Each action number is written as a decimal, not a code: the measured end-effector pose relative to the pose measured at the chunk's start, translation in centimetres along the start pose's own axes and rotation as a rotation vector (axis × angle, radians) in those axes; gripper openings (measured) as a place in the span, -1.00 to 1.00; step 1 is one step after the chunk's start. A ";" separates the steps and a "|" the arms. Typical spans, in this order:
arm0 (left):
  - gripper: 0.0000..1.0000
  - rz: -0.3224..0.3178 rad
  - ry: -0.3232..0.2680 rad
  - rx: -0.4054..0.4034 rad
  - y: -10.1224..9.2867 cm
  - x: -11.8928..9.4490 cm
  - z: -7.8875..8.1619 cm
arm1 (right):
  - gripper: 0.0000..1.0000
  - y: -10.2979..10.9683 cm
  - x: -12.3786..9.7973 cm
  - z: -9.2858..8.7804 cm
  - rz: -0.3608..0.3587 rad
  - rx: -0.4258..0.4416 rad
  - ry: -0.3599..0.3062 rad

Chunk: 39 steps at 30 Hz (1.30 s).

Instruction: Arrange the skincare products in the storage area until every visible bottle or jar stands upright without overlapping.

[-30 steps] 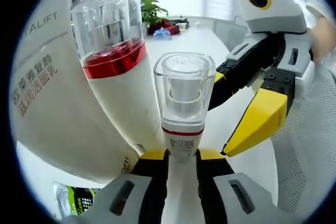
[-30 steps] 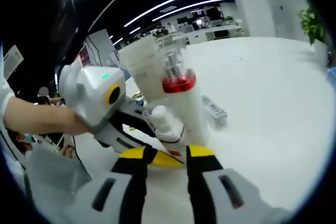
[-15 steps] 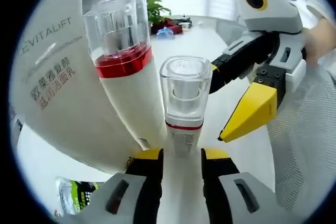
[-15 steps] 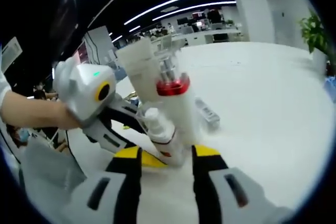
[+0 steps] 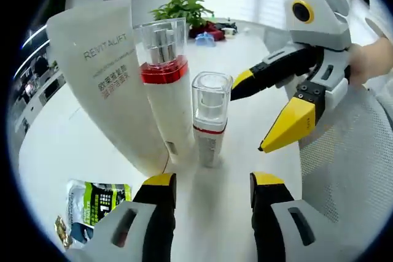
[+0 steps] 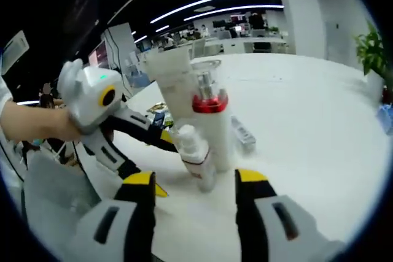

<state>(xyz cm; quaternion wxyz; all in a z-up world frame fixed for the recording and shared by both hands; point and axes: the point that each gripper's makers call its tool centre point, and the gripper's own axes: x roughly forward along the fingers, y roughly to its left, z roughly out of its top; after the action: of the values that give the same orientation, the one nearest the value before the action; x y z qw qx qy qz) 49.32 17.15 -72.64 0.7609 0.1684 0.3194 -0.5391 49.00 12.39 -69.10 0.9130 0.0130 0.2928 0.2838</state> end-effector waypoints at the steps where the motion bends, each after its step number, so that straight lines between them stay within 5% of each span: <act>1: 0.03 0.002 0.001 -0.006 -0.1 -0.2 -0.1 | 0.09 0.0 -0.1 0.1 0.001 -0.004 -0.001; 20: 0.44 0.179 -0.067 -0.229 0.5 -7.1 -2.0 | 0.45 1.5 -2.4 1.1 0.038 -0.098 -0.005; 39: 0.68 0.289 -0.117 -0.389 -0.3 -12.7 -4.8 | 0.79 0.5 -5.7 0.5 0.048 -0.135 -0.018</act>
<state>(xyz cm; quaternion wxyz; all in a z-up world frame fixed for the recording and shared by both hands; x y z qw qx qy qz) 44.88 28.95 -67.68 0.8654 0.0313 0.3451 -0.3620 45.24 9.84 -65.62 0.9073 -0.0389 0.2643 0.3246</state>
